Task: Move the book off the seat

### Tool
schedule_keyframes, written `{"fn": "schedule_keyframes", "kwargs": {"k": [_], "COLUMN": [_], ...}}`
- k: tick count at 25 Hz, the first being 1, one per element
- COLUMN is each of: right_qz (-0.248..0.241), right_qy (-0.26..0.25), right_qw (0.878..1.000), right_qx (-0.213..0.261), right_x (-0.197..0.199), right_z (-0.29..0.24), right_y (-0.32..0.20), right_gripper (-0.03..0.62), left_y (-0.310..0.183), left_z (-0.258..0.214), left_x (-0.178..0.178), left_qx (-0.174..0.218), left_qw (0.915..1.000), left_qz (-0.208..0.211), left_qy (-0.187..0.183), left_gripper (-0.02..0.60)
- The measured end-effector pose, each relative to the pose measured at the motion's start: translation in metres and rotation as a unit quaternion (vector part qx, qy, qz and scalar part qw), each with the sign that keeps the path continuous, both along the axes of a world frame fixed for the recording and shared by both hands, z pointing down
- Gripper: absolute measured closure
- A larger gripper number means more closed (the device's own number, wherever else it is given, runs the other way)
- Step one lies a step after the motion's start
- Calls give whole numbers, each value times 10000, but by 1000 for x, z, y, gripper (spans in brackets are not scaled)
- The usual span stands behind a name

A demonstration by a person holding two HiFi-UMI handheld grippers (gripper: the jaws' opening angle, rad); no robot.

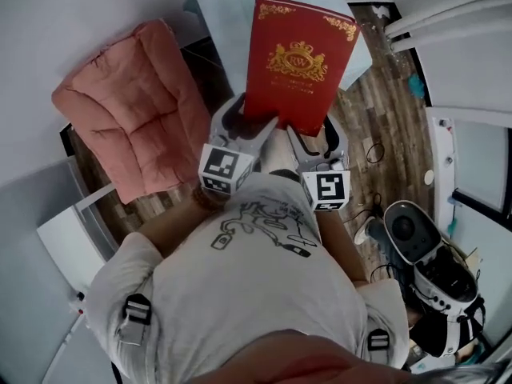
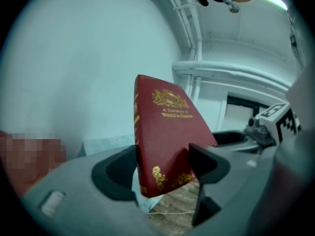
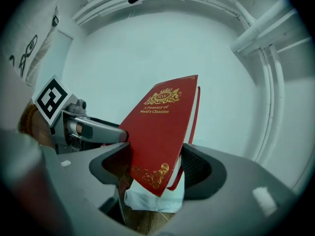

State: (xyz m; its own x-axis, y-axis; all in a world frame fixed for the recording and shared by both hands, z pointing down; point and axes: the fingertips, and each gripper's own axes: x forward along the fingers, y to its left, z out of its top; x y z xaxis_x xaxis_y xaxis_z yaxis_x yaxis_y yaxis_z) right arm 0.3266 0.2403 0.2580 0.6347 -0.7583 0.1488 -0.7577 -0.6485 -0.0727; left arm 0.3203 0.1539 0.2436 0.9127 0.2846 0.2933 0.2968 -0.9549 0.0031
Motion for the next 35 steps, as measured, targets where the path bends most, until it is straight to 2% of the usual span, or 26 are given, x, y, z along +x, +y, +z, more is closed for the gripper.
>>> {"fn": "schedule_keyframes", "kwargs": {"k": [2, 11, 19, 29, 35], "right_qz": [-176, -1142, -1884, -2531, -2639], "right_qy": [23, 235, 179, 79, -70], "right_qw": [9998, 9932, 9817, 9669, 9640], "right_qx": [-5, -69, -218, -317, -318], "right_x": [10, 13, 37, 63, 72], "right_z": [-3, -5, 13, 46, 64], "right_y": [-25, -85, -85, -87, -91], "right_gripper": [269, 267, 268, 269, 269], "left_y": [-25, -81, -76, -73, -76], "left_z": [-2, -1, 20, 51, 66], "left_x": [7, -8, 3, 21, 29], "left_qx": [-36, -10, -115, -174, -143], "left_qw": [9998, 9930, 9808, 9674, 9650], "left_qz": [-189, -1175, -1942, -2527, -2617], "left_qy": [10, 151, 123, 19, -65], "left_gripper": [250, 250, 250, 250, 250]}}
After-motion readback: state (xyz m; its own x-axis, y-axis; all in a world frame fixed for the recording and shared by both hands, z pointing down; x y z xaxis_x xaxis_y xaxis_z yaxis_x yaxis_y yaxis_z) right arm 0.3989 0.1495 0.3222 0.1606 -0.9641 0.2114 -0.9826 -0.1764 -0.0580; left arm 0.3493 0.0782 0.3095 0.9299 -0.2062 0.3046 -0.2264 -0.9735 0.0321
